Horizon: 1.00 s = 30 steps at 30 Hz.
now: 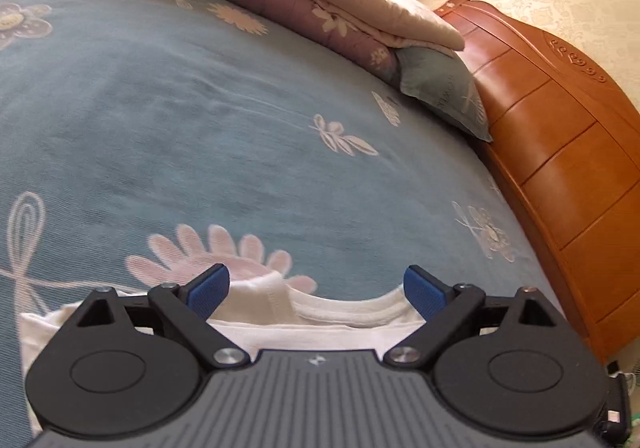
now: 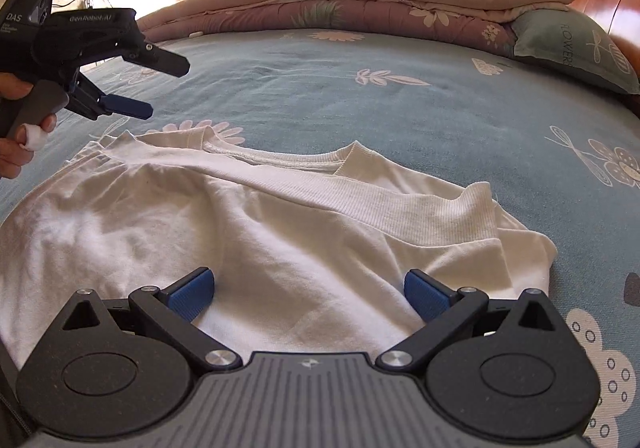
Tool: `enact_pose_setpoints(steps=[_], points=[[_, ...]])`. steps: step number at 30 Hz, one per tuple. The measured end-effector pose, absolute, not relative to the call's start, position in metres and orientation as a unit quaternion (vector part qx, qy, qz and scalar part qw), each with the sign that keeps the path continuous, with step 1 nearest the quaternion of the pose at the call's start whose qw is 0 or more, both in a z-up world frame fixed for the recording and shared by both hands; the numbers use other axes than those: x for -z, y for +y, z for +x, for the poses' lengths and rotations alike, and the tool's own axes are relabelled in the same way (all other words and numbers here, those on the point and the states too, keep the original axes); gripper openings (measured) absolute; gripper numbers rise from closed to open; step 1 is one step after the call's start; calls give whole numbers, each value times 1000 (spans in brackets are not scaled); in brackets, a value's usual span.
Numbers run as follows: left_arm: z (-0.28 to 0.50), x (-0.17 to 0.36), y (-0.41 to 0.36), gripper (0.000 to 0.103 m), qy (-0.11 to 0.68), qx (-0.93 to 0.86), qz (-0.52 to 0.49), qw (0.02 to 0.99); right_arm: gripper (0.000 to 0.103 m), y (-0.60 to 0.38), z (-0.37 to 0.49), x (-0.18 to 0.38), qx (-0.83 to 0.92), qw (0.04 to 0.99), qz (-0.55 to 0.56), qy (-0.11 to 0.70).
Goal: Fold clothes
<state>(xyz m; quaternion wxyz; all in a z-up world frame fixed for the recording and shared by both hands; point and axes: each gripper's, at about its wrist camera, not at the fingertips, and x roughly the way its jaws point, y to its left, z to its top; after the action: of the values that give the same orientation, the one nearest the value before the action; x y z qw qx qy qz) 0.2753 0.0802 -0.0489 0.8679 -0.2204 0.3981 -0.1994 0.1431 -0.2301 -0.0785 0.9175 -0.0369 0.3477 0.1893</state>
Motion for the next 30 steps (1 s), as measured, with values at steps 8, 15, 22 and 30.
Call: enact_pose_setpoints(steps=[8, 15, 22, 30], points=[[316, 74, 61, 98, 454, 184, -228, 842, 103, -233, 141, 80, -193, 920, -32, 339], [292, 34, 84, 98, 442, 168, -193, 860, 103, -235, 139, 81, -196, 923, -28, 331], [287, 53, 118, 98, 483, 109, -189, 848, 103, -234, 138, 79, -194, 922, -31, 335], [291, 36, 135, 98, 469, 93, -152, 865, 103, -238, 130, 64, -187, 920, -12, 344]])
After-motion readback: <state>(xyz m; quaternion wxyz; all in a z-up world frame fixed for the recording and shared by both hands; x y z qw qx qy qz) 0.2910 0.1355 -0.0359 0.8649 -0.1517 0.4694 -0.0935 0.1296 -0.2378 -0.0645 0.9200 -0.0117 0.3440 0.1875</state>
